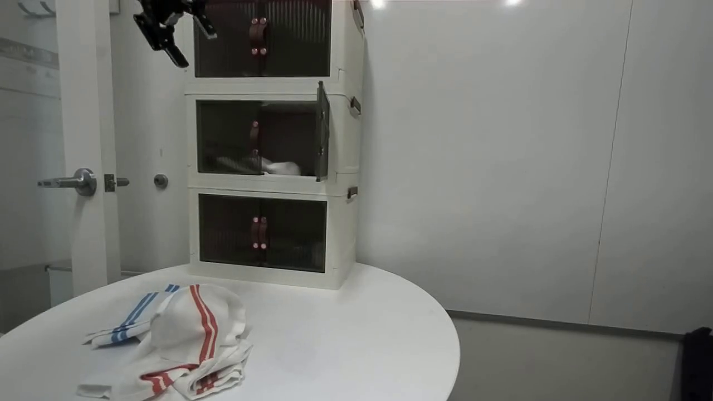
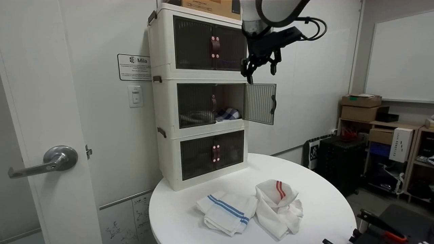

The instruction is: Open the left door on the middle cabinet

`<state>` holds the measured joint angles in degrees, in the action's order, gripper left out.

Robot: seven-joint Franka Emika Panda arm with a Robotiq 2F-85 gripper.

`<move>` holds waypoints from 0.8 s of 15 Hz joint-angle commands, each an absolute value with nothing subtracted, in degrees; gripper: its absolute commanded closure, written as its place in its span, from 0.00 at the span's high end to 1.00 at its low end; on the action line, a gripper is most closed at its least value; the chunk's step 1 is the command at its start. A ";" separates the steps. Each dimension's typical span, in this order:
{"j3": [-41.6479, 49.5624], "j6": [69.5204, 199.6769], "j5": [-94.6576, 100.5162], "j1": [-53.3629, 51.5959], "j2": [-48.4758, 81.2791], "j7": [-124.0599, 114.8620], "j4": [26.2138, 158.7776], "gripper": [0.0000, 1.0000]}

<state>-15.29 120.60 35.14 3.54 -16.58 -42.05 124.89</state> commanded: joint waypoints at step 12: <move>-12.18 116.10 66.95 -6.57 10.60 -77.21 106.44 1.00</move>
<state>-14.39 117.86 65.27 -3.72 5.50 -75.68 111.82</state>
